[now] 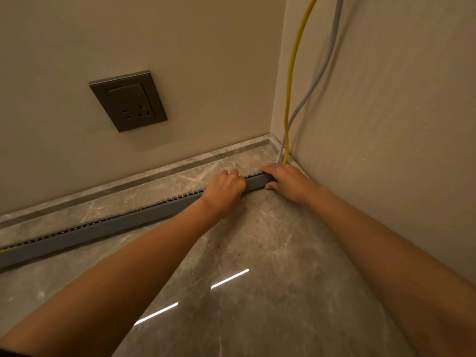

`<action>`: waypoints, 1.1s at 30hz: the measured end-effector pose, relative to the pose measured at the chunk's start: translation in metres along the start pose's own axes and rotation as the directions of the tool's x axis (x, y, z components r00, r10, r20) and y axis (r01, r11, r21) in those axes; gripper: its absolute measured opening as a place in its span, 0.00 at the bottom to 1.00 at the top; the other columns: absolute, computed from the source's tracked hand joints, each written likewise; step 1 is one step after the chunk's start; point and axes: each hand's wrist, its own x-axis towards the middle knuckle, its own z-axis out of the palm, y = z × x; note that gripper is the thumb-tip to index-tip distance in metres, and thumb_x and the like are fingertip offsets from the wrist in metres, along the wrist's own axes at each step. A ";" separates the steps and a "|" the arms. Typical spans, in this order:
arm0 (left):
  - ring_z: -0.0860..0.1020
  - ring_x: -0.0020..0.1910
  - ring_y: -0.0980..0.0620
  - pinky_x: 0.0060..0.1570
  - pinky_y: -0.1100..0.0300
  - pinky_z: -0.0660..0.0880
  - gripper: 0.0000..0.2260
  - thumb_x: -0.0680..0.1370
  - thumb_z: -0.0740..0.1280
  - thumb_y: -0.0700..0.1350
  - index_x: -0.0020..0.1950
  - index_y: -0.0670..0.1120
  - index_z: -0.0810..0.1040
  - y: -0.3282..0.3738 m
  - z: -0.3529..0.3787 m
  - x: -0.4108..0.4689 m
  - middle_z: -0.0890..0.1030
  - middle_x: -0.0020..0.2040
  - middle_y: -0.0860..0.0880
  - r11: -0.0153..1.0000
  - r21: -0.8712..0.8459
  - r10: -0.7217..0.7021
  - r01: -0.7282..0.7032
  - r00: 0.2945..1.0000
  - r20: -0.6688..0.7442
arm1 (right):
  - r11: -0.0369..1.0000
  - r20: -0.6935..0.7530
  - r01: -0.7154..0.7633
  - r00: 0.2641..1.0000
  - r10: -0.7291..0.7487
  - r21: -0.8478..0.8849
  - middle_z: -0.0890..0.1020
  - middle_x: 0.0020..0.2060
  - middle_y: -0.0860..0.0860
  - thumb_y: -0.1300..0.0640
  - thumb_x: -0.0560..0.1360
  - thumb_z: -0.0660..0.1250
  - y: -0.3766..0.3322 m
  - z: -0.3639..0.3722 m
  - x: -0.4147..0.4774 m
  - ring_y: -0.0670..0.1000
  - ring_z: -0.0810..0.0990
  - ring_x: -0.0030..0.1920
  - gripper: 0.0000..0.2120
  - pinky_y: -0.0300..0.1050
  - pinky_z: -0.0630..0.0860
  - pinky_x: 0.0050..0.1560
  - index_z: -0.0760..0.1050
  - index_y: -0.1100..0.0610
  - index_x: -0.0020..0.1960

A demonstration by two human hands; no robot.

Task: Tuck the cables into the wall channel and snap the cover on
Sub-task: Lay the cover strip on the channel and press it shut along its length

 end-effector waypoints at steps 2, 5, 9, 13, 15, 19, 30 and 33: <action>0.75 0.57 0.40 0.51 0.50 0.74 0.13 0.81 0.56 0.38 0.65 0.38 0.70 0.000 0.002 -0.003 0.74 0.61 0.39 1.000 0.013 0.021 -0.021 1.000 0.003 | 1.000 -0.010 -0.008 1.000 0.008 0.016 0.76 0.65 0.58 0.61 0.74 0.68 -0.001 0.000 0.000 0.57 0.73 0.65 0.21 0.48 0.68 0.66 0.71 0.61 0.66; 0.76 0.57 0.40 0.53 0.51 0.75 0.14 0.81 0.56 0.35 0.65 0.38 0.69 -0.002 0.006 -0.007 0.74 0.61 0.38 0.999 0.024 0.047 -0.047 0.999 0.017 | 0.999 -0.016 -0.014 1.000 0.014 0.031 0.78 0.63 0.58 0.61 0.74 0.68 0.000 0.000 0.001 0.57 0.74 0.64 0.19 0.49 0.70 0.65 0.73 0.61 0.64; 0.76 0.57 0.41 0.53 0.51 0.75 0.13 0.81 0.55 0.35 0.64 0.38 0.71 -0.005 0.006 -0.009 0.75 0.61 0.38 0.998 0.043 0.046 -0.048 0.998 0.039 | 1.000 -0.013 -0.009 1.000 0.009 0.024 0.79 0.61 0.58 0.61 0.74 0.68 0.000 0.001 0.001 0.57 0.75 0.63 0.18 0.49 0.71 0.63 0.74 0.61 0.63; 0.76 0.57 0.41 0.51 0.52 0.75 0.12 0.80 0.57 0.36 0.62 0.38 0.74 -0.003 0.004 -0.003 0.75 0.59 0.39 0.997 0.070 0.020 -0.022 0.999 0.037 | 0.999 -0.016 -0.018 1.000 0.018 -0.038 0.79 0.60 0.59 0.61 0.74 0.67 -0.003 0.004 0.003 0.58 0.76 0.61 0.16 0.49 0.71 0.61 0.74 0.62 0.61; 0.75 0.57 0.41 0.51 0.51 0.76 0.13 0.81 0.56 0.38 0.62 0.38 0.73 0.000 0.003 0.000 0.75 0.60 0.39 0.999 0.042 -0.009 0.008 1.000 0.023 | 0.995 -0.028 -0.015 1.000 0.012 -0.098 0.78 0.59 0.60 0.62 0.76 0.65 -0.004 0.006 0.003 0.59 0.76 0.60 0.13 0.49 0.70 0.60 0.73 0.63 0.60; 0.74 0.60 0.41 0.52 0.51 0.75 0.14 0.81 0.55 0.40 0.66 0.38 0.68 0.007 0.001 0.009 0.72 0.63 0.40 1.000 -0.003 0.017 -0.017 0.999 -0.044 | 0.982 -0.042 0.000 0.999 -0.008 -0.189 0.76 0.61 0.61 0.61 0.79 0.60 -0.007 0.009 -0.001 0.59 0.74 0.62 0.13 0.49 0.68 0.61 0.69 0.64 0.62; 0.74 0.59 0.42 0.56 0.53 0.73 0.13 0.81 0.55 0.37 0.65 0.37 0.69 0.011 -0.003 0.014 0.72 0.62 0.39 0.994 -0.022 0.104 -0.106 0.993 -0.056 | 0.991 -0.021 0.035 0.999 -0.038 -0.126 0.76 0.59 0.61 0.61 0.79 0.60 -0.002 0.006 -0.002 0.60 0.74 0.61 0.11 0.51 0.69 0.62 0.70 0.64 0.60; 0.73 0.59 0.42 0.56 0.53 0.73 0.12 0.81 0.56 0.38 0.64 0.37 0.69 0.013 -0.004 0.015 0.73 0.61 0.39 0.996 -0.060 0.067 -0.070 0.997 -0.049 | 0.993 -0.032 0.049 0.998 -0.053 -0.111 0.76 0.58 0.61 0.62 0.78 0.62 -0.003 0.003 -0.004 0.59 0.75 0.59 0.10 0.51 0.69 0.60 0.70 0.64 0.57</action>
